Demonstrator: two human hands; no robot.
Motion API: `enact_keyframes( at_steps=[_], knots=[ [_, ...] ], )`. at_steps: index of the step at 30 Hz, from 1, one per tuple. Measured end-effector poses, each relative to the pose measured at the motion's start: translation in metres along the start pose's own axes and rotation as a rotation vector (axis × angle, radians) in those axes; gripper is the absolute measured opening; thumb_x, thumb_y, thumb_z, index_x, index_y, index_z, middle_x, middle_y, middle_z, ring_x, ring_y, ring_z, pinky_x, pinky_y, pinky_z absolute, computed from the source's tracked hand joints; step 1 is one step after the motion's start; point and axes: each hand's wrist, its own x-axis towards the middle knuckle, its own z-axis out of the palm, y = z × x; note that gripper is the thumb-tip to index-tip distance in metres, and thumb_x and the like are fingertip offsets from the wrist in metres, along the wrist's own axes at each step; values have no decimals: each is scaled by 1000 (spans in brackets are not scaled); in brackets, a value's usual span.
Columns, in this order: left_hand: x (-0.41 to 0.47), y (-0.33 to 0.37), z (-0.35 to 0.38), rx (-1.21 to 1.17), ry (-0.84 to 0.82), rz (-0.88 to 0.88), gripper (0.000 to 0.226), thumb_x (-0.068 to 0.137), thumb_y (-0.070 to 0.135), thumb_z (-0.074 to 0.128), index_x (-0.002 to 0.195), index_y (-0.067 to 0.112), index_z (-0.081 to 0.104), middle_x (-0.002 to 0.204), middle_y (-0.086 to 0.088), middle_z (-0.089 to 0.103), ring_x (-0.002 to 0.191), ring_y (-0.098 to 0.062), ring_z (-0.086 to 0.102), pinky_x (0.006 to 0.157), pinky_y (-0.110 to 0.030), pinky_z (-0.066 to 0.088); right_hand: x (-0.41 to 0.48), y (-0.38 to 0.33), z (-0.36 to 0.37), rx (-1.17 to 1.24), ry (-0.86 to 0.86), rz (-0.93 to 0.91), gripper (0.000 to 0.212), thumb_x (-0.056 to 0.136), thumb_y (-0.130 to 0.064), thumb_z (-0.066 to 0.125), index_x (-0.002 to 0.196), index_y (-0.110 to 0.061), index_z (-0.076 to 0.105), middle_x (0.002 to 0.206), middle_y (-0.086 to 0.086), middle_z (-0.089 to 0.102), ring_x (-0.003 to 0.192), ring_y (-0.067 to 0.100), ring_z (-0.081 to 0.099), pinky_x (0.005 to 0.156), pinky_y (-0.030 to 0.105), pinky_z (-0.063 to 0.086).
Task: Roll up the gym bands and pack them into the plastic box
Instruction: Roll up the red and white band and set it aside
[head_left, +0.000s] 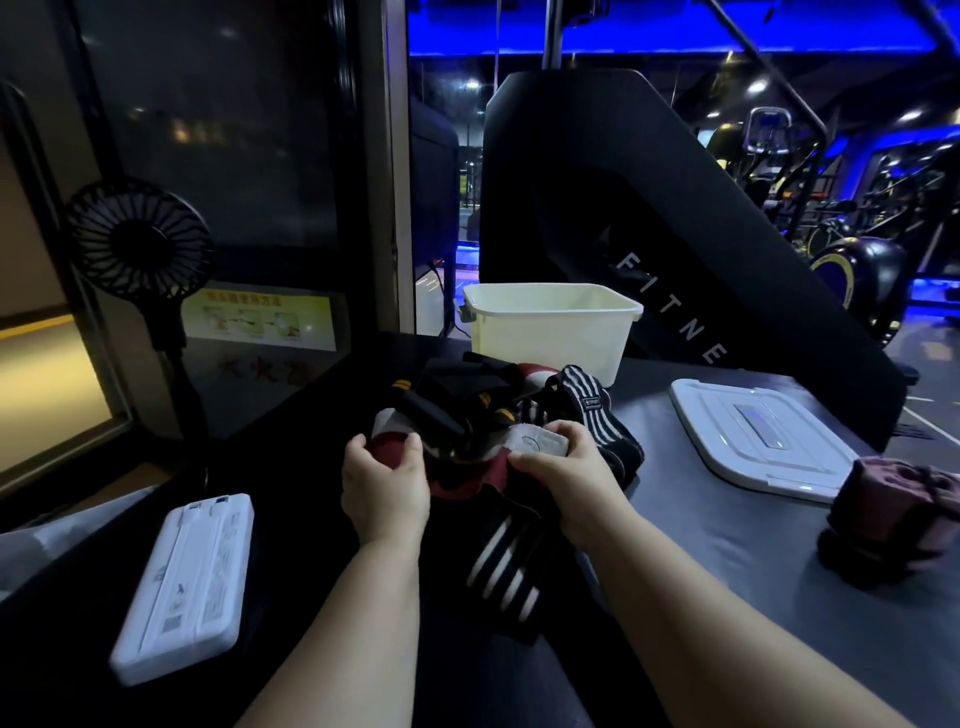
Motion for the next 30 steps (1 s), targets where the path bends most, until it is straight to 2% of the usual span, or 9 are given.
enact_keyframes(
  at_steps=[3,6,8,11,14,17,21,26,30],
  knots=[
    [-5,4,-2,-67,-51,-64,64,94,43,56,147,16,31,138,-13,50,120,-33,53,97,-39,45,-2,6,3,-127,2,-80,50,72,-8,80,105,-35,55,109,5,64,96,22,67,85,43,58],
    [-8,7,-2,-144,-98,-59,38,96,38,54,126,14,53,109,-3,63,91,-21,60,80,-32,45,-4,10,6,-196,3,-103,51,71,-15,79,104,-45,54,112,1,63,98,17,66,87,40,57],
    [-10,7,-3,-187,-124,-46,24,95,37,55,109,17,58,94,-2,64,82,-16,61,74,-31,46,-5,10,6,-217,-8,-126,48,75,-14,77,103,-46,55,112,-4,63,100,14,65,89,36,56],
    [-18,9,-2,-194,-191,-1,18,92,35,60,104,21,60,91,-1,67,83,-17,64,70,-31,50,-9,6,8,-274,-21,-189,34,83,-14,73,102,-39,58,104,-13,66,100,4,62,89,23,50],
    [-23,9,0,-154,-238,61,13,90,33,62,97,22,62,90,-1,70,83,-16,66,72,-32,53,-13,3,10,-259,-46,-215,21,85,-34,71,103,-37,60,103,-13,68,100,5,63,89,23,51],
    [-26,10,2,-120,-272,77,11,89,31,63,95,21,65,88,-1,71,83,-18,67,78,-37,55,-17,0,13,-275,-53,-199,37,78,-49,73,109,-36,57,103,-16,66,98,-2,61,79,13,47],
    [-30,11,3,-103,-331,102,7,91,27,62,89,23,67,85,1,72,85,-18,68,78,-37,55,-15,1,21,-354,-15,-210,75,49,-75,73,110,-39,50,108,-11,62,101,7,62,89,36,54],
    [-30,11,3,-130,-476,127,14,86,34,63,93,26,74,88,3,76,89,-16,71,88,-43,56,-13,-1,22,-392,49,-140,78,44,-76,73,106,-39,45,103,-7,65,92,14,67,86,40,55],
    [-29,9,7,-154,-556,123,18,84,34,59,92,33,74,96,2,75,97,-17,70,95,-47,53,-11,-2,19,-313,102,-59,62,54,-59,83,100,-34,51,100,-5,66,88,13,67,83,36,57]
  ],
)
